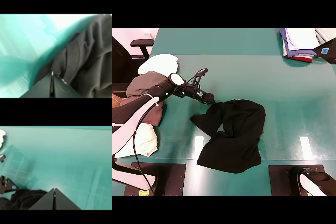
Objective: Fold the shirts.
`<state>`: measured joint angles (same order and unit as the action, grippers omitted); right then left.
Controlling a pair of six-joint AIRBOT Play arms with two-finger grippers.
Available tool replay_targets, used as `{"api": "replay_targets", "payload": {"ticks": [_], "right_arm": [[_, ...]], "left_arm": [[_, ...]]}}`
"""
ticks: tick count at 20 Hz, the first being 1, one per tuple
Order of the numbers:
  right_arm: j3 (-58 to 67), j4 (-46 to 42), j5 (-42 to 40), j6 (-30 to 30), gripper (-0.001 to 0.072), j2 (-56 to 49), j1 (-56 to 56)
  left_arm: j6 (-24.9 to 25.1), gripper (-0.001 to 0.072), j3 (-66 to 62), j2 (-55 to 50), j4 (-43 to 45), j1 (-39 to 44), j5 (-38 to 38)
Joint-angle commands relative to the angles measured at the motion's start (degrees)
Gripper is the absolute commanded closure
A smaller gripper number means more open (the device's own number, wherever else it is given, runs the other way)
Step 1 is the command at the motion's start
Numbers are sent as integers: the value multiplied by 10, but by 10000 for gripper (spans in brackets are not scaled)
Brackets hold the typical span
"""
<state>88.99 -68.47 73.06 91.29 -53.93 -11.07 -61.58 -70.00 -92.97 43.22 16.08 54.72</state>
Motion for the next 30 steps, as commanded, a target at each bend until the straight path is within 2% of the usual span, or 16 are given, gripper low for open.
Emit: {"api": "replay_targets", "payload": {"ticks": [1,4,6,9,10,12,13,16,19,25,27,28,29,30], "right_arm": [[-2,-2,35,0,695,0,0],[-3,-7,101,0,694,0,0],[-39,-6,106,1,695,9,0],[-168,-5,98,19,694,31,0],[-226,0,81,26,668,37,0],[-339,45,32,28,252,38,0],[-389,77,6,28,242,35,0],[-495,167,-88,1,243,-8,-12],[-517,206,-167,-14,242,-82,-74],[-416,208,-213,-14,243,-258,-231],[-369,207,-227,-14,284,-305,-257],[-346,203,-232,-14,346,-323,-265],[-322,194,-234,-18,547,-340,-270],[-299,177,-233,-18,652,-351,-270]], "left_arm": [[-17,689,-47,3,5,-36,52],[-16,689,-76,73,7,-114,63],[-16,689,-76,118,35,-165,75],[-16,688,-76,158,104,-226,127],[-16,688,-76,161,118,-242,146],[-16,688,-75,161,133,-260,169],[-17,688,-75,161,138,-262,171],[-27,688,-75,161,137,-262,166],[-29,688,-75,161,138,-262,162],[-30,688,-75,161,138,-262,162],[-30,688,-75,161,138,-262,162],[-30,688,-75,161,137,-262,162],[-30,688,-75,162,136,-262,162],[-30,688,-75,163,131,-262,158]]}}
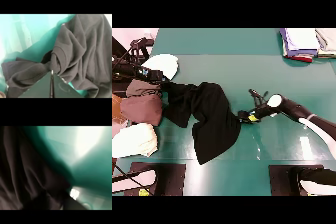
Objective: Fold the shirts.
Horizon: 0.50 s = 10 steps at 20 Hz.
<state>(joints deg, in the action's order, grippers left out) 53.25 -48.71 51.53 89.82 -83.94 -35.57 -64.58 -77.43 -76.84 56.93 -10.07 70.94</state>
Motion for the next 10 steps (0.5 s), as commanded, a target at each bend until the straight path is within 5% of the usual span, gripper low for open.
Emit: {"api": "replay_targets", "payload": {"ticks": [1,6,10], "right_arm": [[83,-45,-9,-3,695,-53,-23],[225,-230,85,32,696,57,57],[365,-296,143,31,696,195,140]], "left_arm": [[0,689,-1,8,-10,0,-14],[0,689,-42,120,-18,0,-109],[0,689,-149,220,-19,0,-111]]}}
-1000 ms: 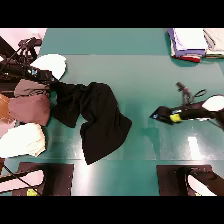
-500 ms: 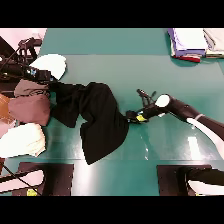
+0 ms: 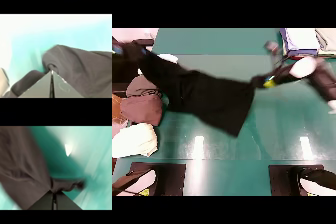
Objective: Fold the shirts.
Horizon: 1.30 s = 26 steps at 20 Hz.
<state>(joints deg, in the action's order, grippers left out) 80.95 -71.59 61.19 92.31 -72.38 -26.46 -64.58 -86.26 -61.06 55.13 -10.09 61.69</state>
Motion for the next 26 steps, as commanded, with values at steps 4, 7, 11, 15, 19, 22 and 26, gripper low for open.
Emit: {"api": "replay_targets", "payload": {"ticks": [4,7,11,15,19,22,26], "right_arm": [[180,-66,69,7,696,190,103],[237,-67,108,6,696,232,135],[299,-66,164,6,696,237,197],[334,-64,268,8,696,153,231],[235,-65,325,11,696,37,197],[133,-65,300,9,696,-56,176],[117,-59,192,-3,696,-172,176]], "left_arm": [[-5,689,-157,138,-2,0,-5],[-29,689,-198,169,-7,0,21],[-38,689,-210,189,-77,0,64],[-60,689,-155,167,-99,0,147],[-70,689,49,147,-97,0,156],[-69,689,220,106,-75,0,103],[-18,688,311,-14,-78,0,-57]]}}
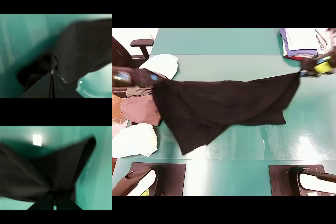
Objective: Fold the shirts.
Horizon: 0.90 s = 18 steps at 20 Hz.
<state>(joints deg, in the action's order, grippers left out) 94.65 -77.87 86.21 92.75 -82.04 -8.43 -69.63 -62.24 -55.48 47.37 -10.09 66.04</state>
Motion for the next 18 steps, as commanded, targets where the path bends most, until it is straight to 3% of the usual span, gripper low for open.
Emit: {"api": "replay_targets", "payload": {"ticks": [1,4,5,6,7,9,12,15,18], "right_arm": [[-4,3,-71,-7,696,-99,-4],[80,4,-77,-7,669,-160,-3],[108,4,-76,-7,446,-171,-3],[135,4,-69,-7,266,-176,-3],[157,4,-57,-12,260,-175,-3],[187,3,-8,-44,260,-164,-3],[129,36,34,-69,262,-106,5],[19,119,17,-69,262,-37,30],[-75,138,-21,-69,262,21,43]], "left_arm": [[42,688,62,-106,-1,0,-128],[41,686,1,-191,-2,0,-148],[41,553,-19,-205,-2,0,-148],[39,229,-37,-210,-2,0,-148],[34,136,-54,-210,3,-3,-139],[35,206,-93,-205,19,-21,-68],[19,205,-73,-189,55,-64,32],[-7,205,19,-182,81,-74,32],[-16,205,106,-182,85,-73,-26]]}}
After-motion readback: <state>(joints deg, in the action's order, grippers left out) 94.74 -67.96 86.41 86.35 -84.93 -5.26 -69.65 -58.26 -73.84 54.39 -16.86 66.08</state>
